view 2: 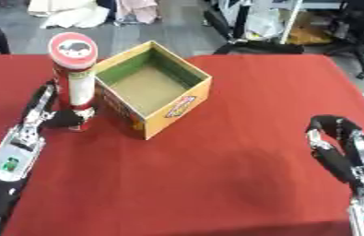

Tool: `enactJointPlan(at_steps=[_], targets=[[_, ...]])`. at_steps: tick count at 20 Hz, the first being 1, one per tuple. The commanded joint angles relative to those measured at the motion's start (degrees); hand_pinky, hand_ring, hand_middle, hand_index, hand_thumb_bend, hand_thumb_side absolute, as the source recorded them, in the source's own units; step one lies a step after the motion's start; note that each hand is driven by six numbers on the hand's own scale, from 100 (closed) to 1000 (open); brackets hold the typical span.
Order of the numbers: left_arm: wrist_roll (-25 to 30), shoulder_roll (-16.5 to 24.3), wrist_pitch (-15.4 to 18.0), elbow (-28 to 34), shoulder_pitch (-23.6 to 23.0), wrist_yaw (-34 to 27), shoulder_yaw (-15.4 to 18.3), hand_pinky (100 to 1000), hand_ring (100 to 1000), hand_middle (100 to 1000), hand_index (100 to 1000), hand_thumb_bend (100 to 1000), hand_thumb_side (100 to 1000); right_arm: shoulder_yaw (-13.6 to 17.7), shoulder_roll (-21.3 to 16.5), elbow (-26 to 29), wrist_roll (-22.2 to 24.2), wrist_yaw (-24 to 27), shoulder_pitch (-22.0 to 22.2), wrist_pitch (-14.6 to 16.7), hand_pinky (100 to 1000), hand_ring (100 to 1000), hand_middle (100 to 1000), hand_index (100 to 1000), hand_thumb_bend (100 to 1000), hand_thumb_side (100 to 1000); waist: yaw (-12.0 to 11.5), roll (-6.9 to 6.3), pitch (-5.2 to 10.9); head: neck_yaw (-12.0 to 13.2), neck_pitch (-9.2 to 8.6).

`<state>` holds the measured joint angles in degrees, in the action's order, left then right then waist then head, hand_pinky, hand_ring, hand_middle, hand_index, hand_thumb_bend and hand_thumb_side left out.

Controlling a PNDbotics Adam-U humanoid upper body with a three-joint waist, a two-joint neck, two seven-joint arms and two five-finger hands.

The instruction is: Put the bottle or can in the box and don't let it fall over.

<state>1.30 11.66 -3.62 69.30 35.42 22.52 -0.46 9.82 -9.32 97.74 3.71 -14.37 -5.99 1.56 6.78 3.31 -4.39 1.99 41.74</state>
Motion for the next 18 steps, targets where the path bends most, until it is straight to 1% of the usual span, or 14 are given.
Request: enactJointPlan(at_steps=[1, 5, 9, 12, 13, 14, 16, 17, 18], targets=[[-0.74, 1.45, 0.0, 2.32, 3.78, -2.39, 0.35, 983, 920, 812, 462, 100, 151, -0.14, -0.86, 0.47, 0.18, 0.27, -0.33, -0.05, 894, 789, 739, 683, 100, 422, 0.46, -0.04, 1.04, 0.46, 0.14], [-1.76, 1.48, -0.39, 0.88, 8.75, -4.6, 0.34, 977, 916, 812, 466, 100, 157, -0.67, -0.72, 0.29, 0.65, 0.44, -0.29, 0.1, 894, 790, 740, 683, 100, 424, 1.71, 0.28, 1.14, 1.45, 0.05], [-2.47, 0.8, -0.1, -4.77, 13.44, -6.34, -0.22, 974, 915, 817, 484, 100, 186, -1.34, -0.51, -0.01, 1.29, 0.64, -0.28, 0.33, 894, 790, 740, 683, 100, 428, 3.37, 0.64, 1.15, 2.74, -0.1], [-2.25, -0.75, 0.7, -10.51, 16.03, -6.32, -0.75, 974, 915, 820, 584, 100, 230, -1.94, -0.31, -0.22, 1.93, 0.84, -0.36, 0.53, 894, 790, 740, 683, 100, 431, 4.85, 0.81, 1.06, 3.8, -0.17], [-2.04, -1.18, 0.94, -12.31, 16.62, -5.85, -0.94, 973, 915, 821, 605, 100, 244, -2.11, -0.26, -0.28, 2.13, 0.88, -0.4, 0.59, 894, 790, 740, 683, 100, 432, 5.22, 0.87, 1.05, 4.05, -0.17], [-1.78, -1.53, 1.35, -14.01, 17.09, -4.71, -1.3, 971, 917, 826, 674, 100, 360, -2.28, -0.22, -0.34, 2.31, 0.92, -0.45, 0.67, 894, 790, 740, 684, 100, 432, 5.67, 0.95, 1.04, 4.24, -0.27], [-1.46, -2.03, 2.63, -16.89, 17.74, -0.6, -1.94, 967, 923, 839, 785, 304, 567, -2.48, -0.21, -0.44, 2.53, 0.98, -0.5, 0.78, 894, 790, 740, 683, 100, 434, 6.37, 1.05, 0.99, 4.4, -0.44], [-1.49, -2.19, 3.36, -18.16, 17.94, 2.12, -2.13, 965, 925, 841, 804, 354, 619, -2.52, -0.22, -0.49, 2.57, 1.01, -0.48, 0.8, 894, 790, 740, 683, 100, 434, 6.63, 1.07, 0.95, 4.48, -0.46], [-1.56, -2.23, 3.96, -19.29, 18.04, 5.06, -2.36, 964, 930, 852, 863, 474, 717, -2.54, -0.22, -0.54, 2.59, 1.03, -0.45, 0.82, 894, 790, 739, 683, 100, 435, 6.88, 1.07, 0.92, 4.57, -0.45]])
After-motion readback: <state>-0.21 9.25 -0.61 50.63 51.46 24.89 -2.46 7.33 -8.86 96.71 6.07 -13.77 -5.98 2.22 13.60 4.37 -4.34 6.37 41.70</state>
